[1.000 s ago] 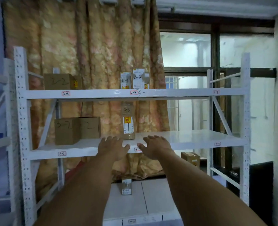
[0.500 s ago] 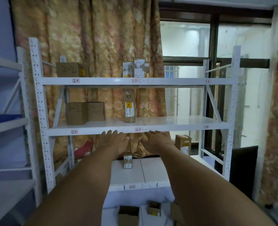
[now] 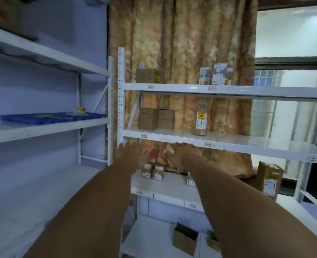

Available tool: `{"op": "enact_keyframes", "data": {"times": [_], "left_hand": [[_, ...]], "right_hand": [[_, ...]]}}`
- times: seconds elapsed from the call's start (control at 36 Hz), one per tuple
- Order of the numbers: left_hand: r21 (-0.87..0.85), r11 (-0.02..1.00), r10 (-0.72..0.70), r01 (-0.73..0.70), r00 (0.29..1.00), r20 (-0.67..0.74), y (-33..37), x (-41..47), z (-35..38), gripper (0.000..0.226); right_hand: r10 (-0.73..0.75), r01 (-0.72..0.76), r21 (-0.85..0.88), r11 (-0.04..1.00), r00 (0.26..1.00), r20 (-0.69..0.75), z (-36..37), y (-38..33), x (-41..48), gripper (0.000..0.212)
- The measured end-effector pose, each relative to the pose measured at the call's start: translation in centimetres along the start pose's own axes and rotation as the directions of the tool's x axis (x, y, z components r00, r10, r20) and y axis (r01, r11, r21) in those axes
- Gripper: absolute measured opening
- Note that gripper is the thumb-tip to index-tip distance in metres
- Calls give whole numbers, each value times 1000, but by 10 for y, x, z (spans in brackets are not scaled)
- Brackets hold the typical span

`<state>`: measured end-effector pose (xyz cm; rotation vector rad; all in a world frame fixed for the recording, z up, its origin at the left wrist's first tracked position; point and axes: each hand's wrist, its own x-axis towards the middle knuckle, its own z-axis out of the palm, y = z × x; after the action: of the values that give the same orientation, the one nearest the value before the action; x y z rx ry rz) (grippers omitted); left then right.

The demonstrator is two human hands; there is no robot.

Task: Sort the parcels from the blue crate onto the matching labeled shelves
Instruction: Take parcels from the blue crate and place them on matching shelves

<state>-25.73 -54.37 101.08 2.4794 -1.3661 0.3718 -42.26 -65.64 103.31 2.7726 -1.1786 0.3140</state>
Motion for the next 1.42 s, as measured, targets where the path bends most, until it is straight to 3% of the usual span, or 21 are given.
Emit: {"op": "enact_keyframes", "data": {"times": [0.19,0.25,0.36,0.61,0.75,0.89,1.06,1.22,1.31,1.42], "left_hand": [[137,969,-214,205,975,58,-99,-57,-3,70],[148,941,-313,304,949,45,-130,-81,-2,64],[242,877,-437,415,899,39,-182,-133,3,61],[259,696,-707,669,703,84,-306,-250,41,57],[243,597,-802,765,578,152,-371,-308,93,54],[187,508,-852,841,460,249,-434,-363,167,53],[314,458,-843,832,293,451,-490,-470,292,65],[283,408,-780,868,170,603,-479,-541,401,45],[255,410,-727,876,145,671,-469,-566,455,42],[273,292,-690,917,4,724,-473,-598,517,41]], "right_hand": [[-238,238,3,971,970,38,17,-96,6,69],[-325,325,10,946,945,45,26,-129,2,77],[-458,453,112,884,889,21,49,-196,-9,65],[-722,699,215,682,690,50,125,-366,-44,64],[-802,766,239,597,577,156,191,-441,-60,64],[-823,766,306,565,496,277,285,-509,-71,64],[-792,733,368,572,375,482,412,-558,-106,70],[-692,656,404,637,257,674,543,-560,-141,64],[-624,607,379,699,257,738,611,-553,-151,66],[-568,581,366,727,210,796,701,-546,-160,70]]}}
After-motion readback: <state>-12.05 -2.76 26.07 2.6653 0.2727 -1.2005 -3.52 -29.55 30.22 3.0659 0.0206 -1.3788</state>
